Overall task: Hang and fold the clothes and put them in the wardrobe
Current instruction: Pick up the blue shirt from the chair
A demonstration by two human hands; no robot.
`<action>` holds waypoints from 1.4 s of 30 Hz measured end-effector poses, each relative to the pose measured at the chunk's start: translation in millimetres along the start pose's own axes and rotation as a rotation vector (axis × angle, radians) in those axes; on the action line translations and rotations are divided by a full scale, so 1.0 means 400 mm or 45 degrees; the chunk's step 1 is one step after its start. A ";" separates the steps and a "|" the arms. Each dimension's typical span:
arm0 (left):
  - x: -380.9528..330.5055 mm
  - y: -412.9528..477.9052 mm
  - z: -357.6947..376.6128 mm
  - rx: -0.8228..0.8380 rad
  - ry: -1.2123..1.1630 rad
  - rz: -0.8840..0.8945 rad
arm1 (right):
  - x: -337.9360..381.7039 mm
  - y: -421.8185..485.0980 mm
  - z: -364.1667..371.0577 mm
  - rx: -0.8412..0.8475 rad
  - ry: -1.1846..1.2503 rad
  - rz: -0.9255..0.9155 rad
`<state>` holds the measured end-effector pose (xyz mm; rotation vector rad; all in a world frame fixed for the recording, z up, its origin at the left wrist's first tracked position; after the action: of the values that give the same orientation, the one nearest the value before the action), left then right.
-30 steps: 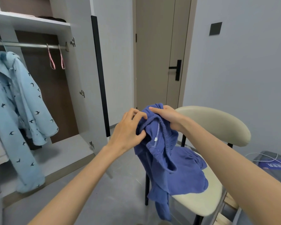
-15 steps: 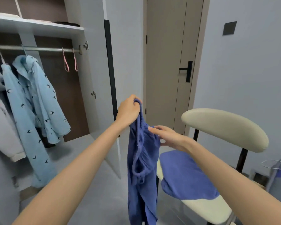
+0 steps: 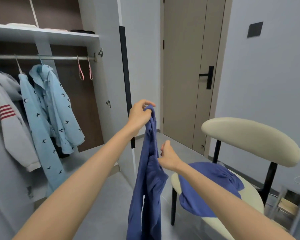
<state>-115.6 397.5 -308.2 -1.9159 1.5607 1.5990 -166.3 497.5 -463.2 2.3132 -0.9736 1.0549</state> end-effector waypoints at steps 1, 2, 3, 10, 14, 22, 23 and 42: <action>0.005 0.000 -0.019 -0.044 -0.056 -0.030 | -0.019 0.004 0.010 0.014 -0.060 0.045; 0.007 0.002 -0.041 -0.092 -0.100 -0.046 | -0.042 0.007 0.015 0.028 -0.146 0.112; 0.009 0.004 -0.067 -0.140 -0.112 -0.043 | -0.063 0.006 0.013 0.051 -0.259 0.194; 0.131 0.008 -0.238 -0.409 0.272 -0.131 | -0.061 0.009 -0.097 -0.028 0.153 0.567; 0.229 -0.025 -0.291 -0.500 0.351 -0.297 | -0.031 0.067 -0.191 -0.446 0.812 0.421; 0.272 -0.055 -0.307 -0.408 0.468 -0.364 | 0.035 0.074 -0.224 -0.566 0.980 0.359; 0.272 -0.052 -0.303 -0.352 0.455 -0.378 | 0.038 0.073 -0.232 -0.593 0.839 0.334; 0.290 -0.110 -0.193 0.541 -0.090 -0.500 | 0.037 0.090 -0.246 -0.613 0.880 0.166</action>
<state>-51.2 295.4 -390.6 -1.7665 1.2664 1.0622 -233.5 527.3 -387.1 1.3656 -0.9519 1.3566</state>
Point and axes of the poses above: each hand's wrist, its own y-axis towards the middle knuckle, its own z-axis out of the palm, x = y × z, the point moved 8 cm from there along y, towards the middle knuckle, and after that the axes turned 3 degrees about x, right-handed, at the moved point
